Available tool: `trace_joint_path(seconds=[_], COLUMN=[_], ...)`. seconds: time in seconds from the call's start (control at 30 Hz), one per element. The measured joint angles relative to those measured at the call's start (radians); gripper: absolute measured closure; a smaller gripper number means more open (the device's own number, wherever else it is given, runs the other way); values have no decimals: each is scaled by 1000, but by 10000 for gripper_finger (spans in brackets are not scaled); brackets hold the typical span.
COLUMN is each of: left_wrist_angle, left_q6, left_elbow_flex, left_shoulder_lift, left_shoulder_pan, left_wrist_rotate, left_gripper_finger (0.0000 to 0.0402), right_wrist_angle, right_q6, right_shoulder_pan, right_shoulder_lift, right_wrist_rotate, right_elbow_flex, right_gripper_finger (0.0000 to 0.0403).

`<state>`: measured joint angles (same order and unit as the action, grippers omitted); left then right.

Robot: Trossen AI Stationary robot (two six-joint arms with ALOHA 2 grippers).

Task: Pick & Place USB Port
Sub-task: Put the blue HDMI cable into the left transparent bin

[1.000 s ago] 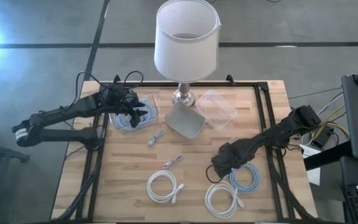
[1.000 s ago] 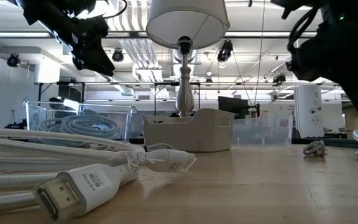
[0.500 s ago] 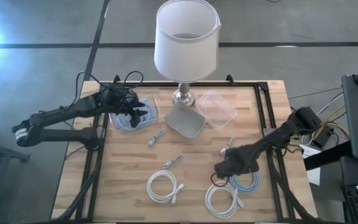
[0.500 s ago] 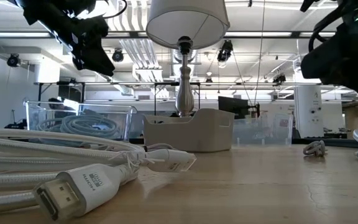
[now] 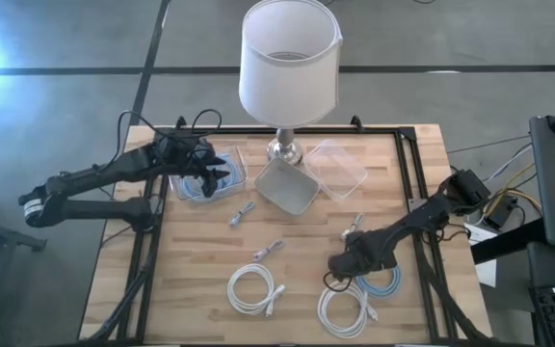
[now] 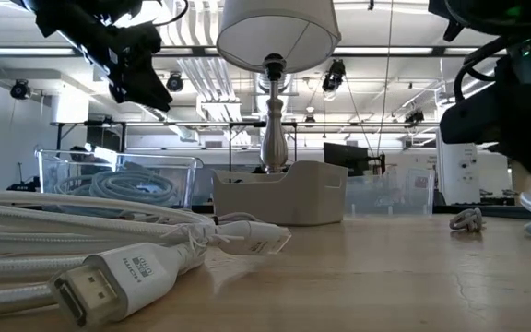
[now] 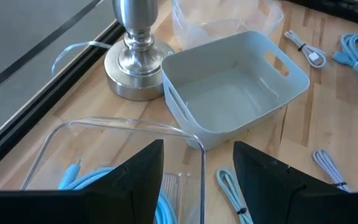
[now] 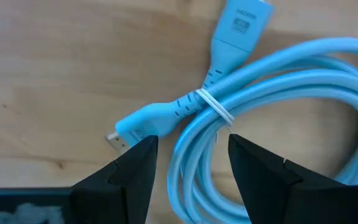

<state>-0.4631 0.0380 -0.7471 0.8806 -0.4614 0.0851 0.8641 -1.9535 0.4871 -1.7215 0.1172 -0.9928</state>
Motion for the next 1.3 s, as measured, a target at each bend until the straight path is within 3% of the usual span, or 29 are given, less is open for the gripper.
trace_joint_path(seconds=[0.23, 0.53, 0.83, 1.3], left_wrist_angle=[49, 49, 49, 52], left_q6=[0, 0, 0, 0], left_elbow_flex=[0, 0, 0, 0], left_shoulder_lift=[0, 0, 0, 0], left_shoulder_pan=[0, 0, 0, -1], left_wrist_rotate=[0, 0, 0, 0], left_gripper_finger=[204, 204, 204, 204], right_wrist_angle=[-21, -91, -101, -95], right_q6=[-15, 56, 288, 433], right_shoulder_pan=[0, 0, 0, -2], right_shoulder_lift=[0, 2, 0, -4], right_wrist_rotate=[-94, -99, -154, -177], right_elbow_flex=[4, 55, 57, 45], right_gripper_finger=[204, 212, 259, 346])
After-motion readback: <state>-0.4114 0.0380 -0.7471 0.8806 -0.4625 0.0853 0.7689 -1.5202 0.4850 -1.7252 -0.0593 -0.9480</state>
